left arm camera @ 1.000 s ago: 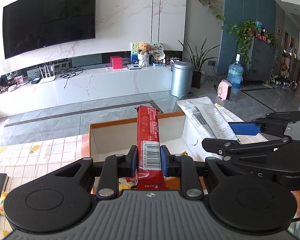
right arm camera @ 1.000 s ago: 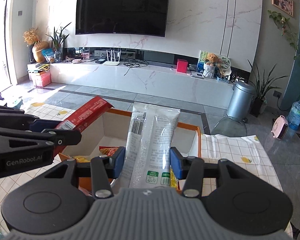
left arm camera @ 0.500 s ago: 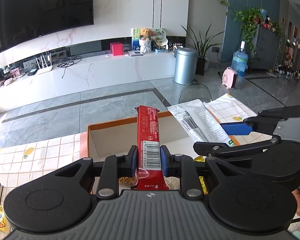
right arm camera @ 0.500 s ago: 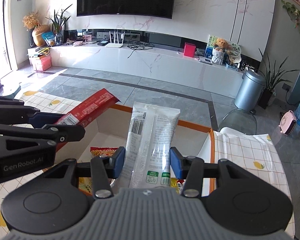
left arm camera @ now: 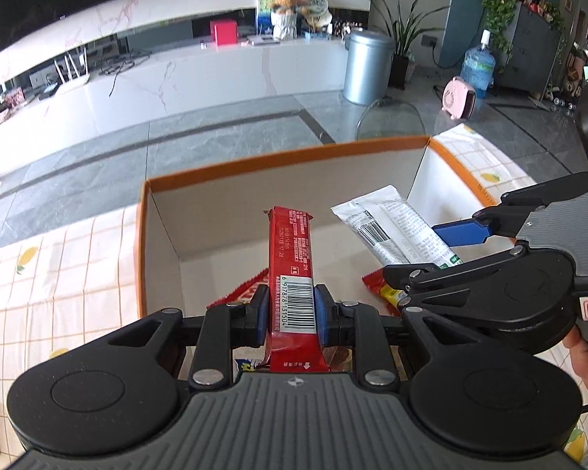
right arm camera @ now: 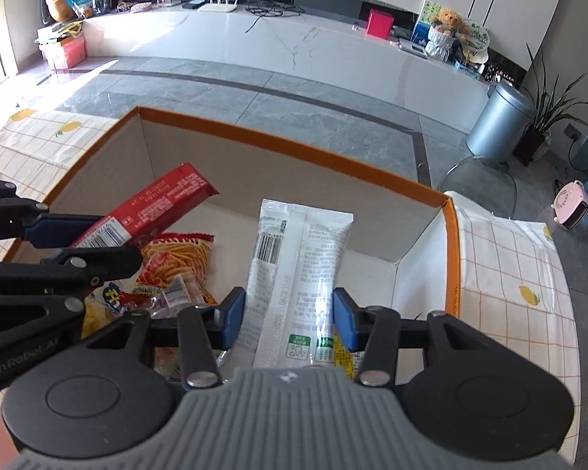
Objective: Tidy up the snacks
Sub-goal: 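Lower both snacks into the box and open both grippers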
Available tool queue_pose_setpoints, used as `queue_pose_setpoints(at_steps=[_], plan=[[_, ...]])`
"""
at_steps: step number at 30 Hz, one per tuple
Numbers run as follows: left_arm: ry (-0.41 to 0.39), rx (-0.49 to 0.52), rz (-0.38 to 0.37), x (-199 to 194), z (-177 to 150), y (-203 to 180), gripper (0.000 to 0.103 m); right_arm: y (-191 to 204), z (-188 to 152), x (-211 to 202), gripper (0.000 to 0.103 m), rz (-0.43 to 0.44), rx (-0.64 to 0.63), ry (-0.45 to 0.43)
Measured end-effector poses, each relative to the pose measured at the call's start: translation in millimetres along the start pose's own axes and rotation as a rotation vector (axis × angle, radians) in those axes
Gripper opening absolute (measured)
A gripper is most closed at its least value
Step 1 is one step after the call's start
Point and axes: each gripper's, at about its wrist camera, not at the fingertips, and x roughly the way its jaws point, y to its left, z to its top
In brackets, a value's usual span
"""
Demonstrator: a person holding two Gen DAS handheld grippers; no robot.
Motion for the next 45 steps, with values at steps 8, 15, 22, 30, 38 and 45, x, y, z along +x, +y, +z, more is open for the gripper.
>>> queue_pose_setpoints(at_steps=[8, 15, 22, 30, 38, 45], plan=[[0.072, 0.007, 0.01, 18, -3, 0, 0.026, 0, -7, 30, 0.046, -0.004, -0.002, 0.113], [0.097, 0.015, 0.024, 24, -1, 2, 0.026, 0, -7, 39, 0.047, -0.015, -0.015, 0.15], [0.095, 0.029, 0.037, 25, 1, 1, 0.031, 8, -4, 39, 0.049, -0.026, -0.048, 0.15], [0.088, 0.008, 0.056, 16, 1, 1, 0.055, 20, -5, 27, 0.069, -0.068, -0.116, 0.136], [0.048, -0.017, 0.061, -6, 6, 4, 0.078, 5, -5, 7, 0.085, -0.064, -0.076, 0.101], [0.001, -0.022, 0.076, -37, 0, -5, 0.087, -6, -8, -29, 0.093, -0.032, 0.009, 0.012]])
